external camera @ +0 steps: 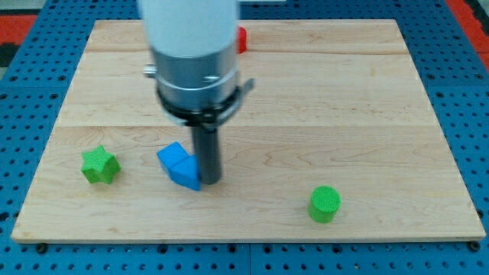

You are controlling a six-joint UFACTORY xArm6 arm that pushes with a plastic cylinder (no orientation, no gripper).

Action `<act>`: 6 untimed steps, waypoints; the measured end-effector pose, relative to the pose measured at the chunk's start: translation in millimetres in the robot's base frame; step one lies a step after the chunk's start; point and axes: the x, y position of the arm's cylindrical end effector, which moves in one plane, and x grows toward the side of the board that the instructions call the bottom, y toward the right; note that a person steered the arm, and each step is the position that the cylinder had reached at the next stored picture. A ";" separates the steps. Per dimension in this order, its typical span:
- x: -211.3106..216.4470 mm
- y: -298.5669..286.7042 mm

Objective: Move the blue cube into the green star

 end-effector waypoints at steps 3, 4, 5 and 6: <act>-53.2 -37.7; -38.7 -109.2; -54.5 -95.8; -59.5 1.9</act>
